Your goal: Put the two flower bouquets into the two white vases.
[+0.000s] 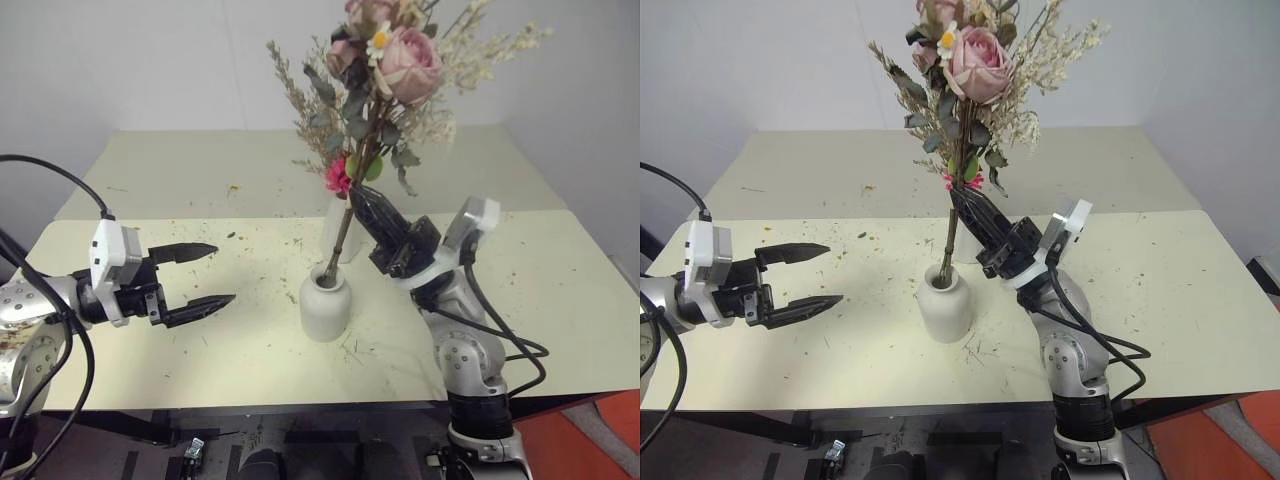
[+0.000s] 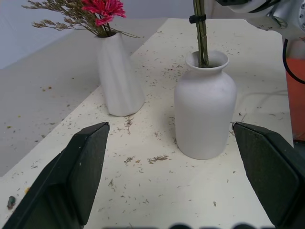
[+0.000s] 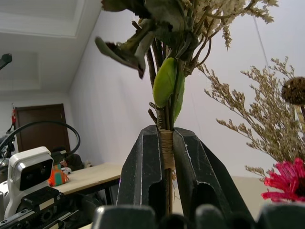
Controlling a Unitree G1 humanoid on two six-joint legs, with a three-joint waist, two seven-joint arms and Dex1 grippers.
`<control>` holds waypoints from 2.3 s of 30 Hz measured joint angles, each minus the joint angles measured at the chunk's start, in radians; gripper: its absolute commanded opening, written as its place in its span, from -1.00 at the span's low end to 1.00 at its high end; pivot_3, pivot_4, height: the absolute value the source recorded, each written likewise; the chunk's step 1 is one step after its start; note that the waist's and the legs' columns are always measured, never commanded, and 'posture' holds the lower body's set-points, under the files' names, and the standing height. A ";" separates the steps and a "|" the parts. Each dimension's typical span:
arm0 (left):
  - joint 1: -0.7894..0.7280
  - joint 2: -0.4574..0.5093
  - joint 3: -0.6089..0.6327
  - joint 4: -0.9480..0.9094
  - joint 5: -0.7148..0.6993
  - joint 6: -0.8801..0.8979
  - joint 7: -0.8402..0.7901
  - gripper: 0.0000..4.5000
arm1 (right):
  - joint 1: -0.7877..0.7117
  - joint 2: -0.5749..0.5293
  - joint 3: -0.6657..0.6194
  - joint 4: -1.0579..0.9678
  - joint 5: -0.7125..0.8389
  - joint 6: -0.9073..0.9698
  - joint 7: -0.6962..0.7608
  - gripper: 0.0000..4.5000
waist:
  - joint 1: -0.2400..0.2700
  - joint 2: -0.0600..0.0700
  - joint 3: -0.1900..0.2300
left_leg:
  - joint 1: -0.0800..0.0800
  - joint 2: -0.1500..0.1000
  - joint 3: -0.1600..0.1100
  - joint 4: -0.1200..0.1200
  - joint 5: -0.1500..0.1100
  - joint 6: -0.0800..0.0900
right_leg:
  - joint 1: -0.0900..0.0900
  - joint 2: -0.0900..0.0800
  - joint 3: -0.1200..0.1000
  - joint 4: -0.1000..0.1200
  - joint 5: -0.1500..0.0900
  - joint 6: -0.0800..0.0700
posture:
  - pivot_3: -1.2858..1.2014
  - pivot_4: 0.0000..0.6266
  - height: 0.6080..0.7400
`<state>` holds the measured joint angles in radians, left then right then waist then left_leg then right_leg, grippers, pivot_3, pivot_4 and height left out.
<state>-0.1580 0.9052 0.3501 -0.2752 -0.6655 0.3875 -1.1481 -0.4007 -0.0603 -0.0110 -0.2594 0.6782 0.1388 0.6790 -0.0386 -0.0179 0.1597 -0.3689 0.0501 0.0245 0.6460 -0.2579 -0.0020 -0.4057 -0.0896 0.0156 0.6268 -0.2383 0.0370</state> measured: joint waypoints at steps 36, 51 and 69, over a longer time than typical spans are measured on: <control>-0.056 0.010 0.013 0.054 0.041 -0.025 -0.002 1.00 | 0.100 0.009 0.076 0.171 -0.065 -0.203 0.219 0.25 | -0.001 0.000 0.000 | 0.000 0.000 0.000 0.000 0.000 0.000 | 0.000 0.000 0.000 0.001 0.000 0.000 | 0.03 -0.52 1.00; -0.109 -0.006 -0.008 0.089 0.039 -0.042 -0.007 1.00 | 0.244 -0.261 -0.005 0.062 -0.022 -0.126 0.332 0.99 | 0.016 0.000 0.000 | 0.000 0.000 0.000 0.000 0.000 0.000 | 0.001 0.000 0.000 -0.001 0.000 0.000 | 0.03 -0.52 1.00; -0.021 -0.007 0.004 0.044 0.031 -0.018 0.005 1.00 | 0.437 -0.849 -0.447 0.113 -0.032 -0.038 0.492 0.99 | 0.026 -0.002 -0.001 | 0.001 -0.001 0.001 0.002 0.000 0.000 | 0.003 0.000 0.001 -0.002 0.000 0.000 | 0.03 -0.52 1.00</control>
<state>-0.1789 0.8981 0.3543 -0.2314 -0.6343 0.3698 -1.1429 0.0360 -0.9091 -0.4580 -0.1465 0.6464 0.1009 1.1709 -0.0125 -0.0194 0.1590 -0.3676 0.0494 0.0254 0.6476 -0.2579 -0.0021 -0.4029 -0.0898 0.0162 0.6244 -0.2387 0.0371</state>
